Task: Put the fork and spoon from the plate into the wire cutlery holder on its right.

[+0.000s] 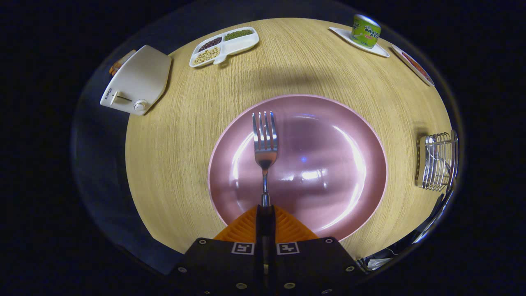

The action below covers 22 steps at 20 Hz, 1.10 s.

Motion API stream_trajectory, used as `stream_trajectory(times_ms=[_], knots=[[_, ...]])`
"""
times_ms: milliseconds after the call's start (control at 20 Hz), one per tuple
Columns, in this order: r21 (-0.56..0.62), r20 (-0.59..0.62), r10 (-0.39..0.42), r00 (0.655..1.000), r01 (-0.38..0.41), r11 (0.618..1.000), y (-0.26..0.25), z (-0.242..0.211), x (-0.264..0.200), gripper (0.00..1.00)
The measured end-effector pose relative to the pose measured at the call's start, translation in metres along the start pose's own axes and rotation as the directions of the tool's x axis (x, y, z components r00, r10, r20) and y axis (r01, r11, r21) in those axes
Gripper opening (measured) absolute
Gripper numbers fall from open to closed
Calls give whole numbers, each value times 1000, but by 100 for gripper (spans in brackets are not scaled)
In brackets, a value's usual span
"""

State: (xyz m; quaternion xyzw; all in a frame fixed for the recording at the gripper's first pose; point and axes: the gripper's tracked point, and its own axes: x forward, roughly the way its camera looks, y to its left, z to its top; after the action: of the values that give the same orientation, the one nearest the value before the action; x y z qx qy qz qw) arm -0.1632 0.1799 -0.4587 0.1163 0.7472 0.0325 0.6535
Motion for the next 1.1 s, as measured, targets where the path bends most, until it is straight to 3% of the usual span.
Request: stream_trajectory(times_ms=[700,1100], knots=[[86,69,-30,997,24,996,-128,-5,-84,5],[61,84,-65,994,60,996,-199,-10,-141,5]])
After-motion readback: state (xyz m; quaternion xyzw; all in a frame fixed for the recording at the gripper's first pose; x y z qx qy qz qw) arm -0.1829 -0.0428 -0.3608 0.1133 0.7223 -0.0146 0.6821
